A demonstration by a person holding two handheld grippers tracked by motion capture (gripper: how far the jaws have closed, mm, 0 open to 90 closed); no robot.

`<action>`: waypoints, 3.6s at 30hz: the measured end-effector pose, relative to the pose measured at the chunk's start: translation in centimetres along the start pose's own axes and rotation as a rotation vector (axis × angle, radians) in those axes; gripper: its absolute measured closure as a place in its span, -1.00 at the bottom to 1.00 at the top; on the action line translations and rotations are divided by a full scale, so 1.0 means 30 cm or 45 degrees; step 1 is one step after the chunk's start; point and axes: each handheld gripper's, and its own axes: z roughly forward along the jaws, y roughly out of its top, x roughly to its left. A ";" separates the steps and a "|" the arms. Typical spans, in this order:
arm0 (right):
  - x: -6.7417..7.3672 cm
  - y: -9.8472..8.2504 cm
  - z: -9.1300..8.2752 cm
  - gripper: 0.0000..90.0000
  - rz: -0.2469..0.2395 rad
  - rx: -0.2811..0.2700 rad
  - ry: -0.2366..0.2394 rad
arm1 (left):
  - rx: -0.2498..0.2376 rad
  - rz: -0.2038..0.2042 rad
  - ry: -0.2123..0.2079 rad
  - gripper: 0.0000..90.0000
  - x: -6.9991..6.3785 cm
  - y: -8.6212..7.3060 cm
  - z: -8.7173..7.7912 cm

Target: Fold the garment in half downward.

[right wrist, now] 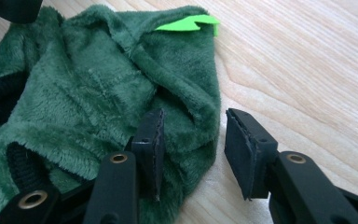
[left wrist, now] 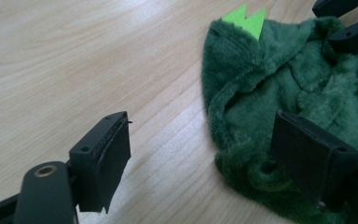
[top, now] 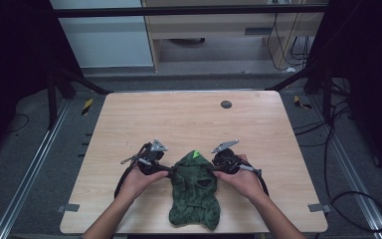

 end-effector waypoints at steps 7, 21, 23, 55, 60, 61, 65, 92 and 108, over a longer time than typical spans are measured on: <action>0.007 -0.002 0.010 0.44 -0.027 0.019 0.007 | 0.024 -0.012 -0.017 -0.53 -0.001 -0.017 0.018; 0.006 -0.005 0.012 0.59 -0.047 0.029 0.011 | 0.078 -0.003 -0.068 -0.30 -0.001 -0.026 0.048; 0.005 -0.006 0.012 0.60 -0.049 0.028 0.010 | 0.078 0.007 -0.080 -0.19 -0.004 -0.025 0.048; 0.003 0.011 -0.014 0.88 -0.034 0.048 0.066 | 0.116 0.089 -0.168 0.82 -0.036 0.016 0.027; -0.008 0.028 -0.040 0.88 -0.047 0.037 0.053 | 0.097 0.104 -0.139 0.82 -0.029 0.037 0.011; -0.008 0.028 -0.040 0.88 -0.047 0.037 0.053 | 0.097 0.104 -0.139 0.82 -0.029 0.037 0.011; -0.018 0.034 -0.053 0.88 -0.052 0.027 0.052 | 0.091 0.102 -0.137 0.82 -0.026 0.046 0.006; -0.030 0.072 -0.069 0.90 -0.092 0.021 0.010 | 0.095 0.119 -0.095 0.83 -0.024 0.073 0.001; -0.032 0.120 -0.107 0.90 -0.125 -0.013 -0.007 | 0.058 0.150 -0.046 0.83 -0.020 0.118 -0.041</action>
